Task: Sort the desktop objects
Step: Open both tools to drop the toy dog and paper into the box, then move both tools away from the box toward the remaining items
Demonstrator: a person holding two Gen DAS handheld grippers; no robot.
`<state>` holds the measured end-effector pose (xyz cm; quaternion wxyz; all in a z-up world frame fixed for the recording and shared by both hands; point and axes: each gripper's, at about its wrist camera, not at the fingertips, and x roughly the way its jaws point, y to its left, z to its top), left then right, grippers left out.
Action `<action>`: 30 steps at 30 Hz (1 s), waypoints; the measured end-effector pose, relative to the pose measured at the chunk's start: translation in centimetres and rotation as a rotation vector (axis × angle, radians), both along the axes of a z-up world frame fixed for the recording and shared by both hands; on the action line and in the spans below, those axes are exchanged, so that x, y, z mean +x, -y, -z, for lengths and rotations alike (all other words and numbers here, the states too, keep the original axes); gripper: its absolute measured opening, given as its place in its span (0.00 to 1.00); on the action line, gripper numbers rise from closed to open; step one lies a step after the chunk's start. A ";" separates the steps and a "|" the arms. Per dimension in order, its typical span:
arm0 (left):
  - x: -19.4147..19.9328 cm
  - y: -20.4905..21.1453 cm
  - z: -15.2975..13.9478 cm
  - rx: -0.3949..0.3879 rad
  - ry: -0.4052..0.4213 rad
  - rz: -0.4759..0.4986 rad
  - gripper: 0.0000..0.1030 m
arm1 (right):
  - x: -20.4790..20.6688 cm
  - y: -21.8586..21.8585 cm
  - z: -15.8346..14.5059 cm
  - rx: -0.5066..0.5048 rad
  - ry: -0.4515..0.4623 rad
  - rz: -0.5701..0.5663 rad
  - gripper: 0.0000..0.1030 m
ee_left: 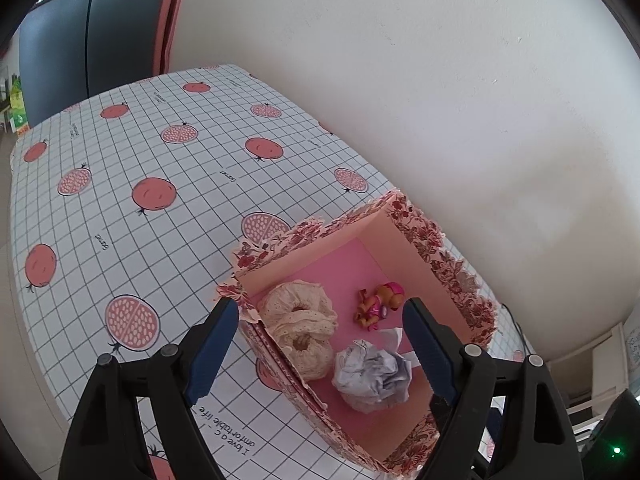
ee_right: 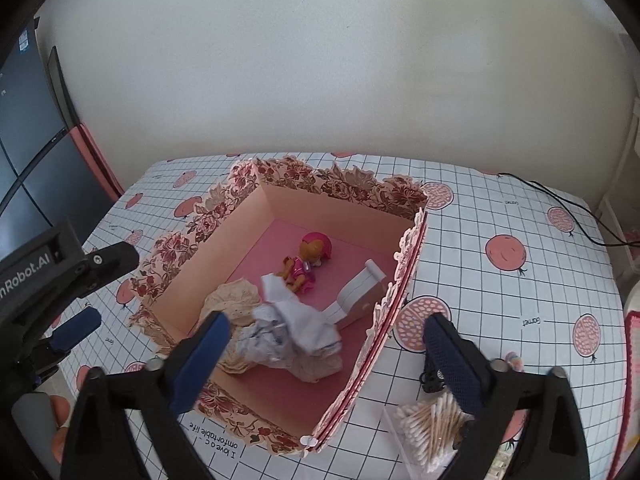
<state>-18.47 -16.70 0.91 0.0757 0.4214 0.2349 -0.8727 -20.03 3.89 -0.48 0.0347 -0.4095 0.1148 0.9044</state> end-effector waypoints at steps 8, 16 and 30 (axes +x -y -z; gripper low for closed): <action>0.4 0.5 -0.4 -0.035 0.000 -0.044 0.84 | 0.0 -0.3 -0.1 -0.013 -0.006 0.006 1.00; 0.3 0.7 -0.1 -0.032 0.019 -0.062 0.89 | 0.1 -0.4 -0.2 -0.001 -0.010 0.013 1.00; 0.4 0.5 -0.3 -0.075 0.018 -0.060 1.00 | 0.4 -0.9 -0.5 -0.005 -0.009 0.017 1.00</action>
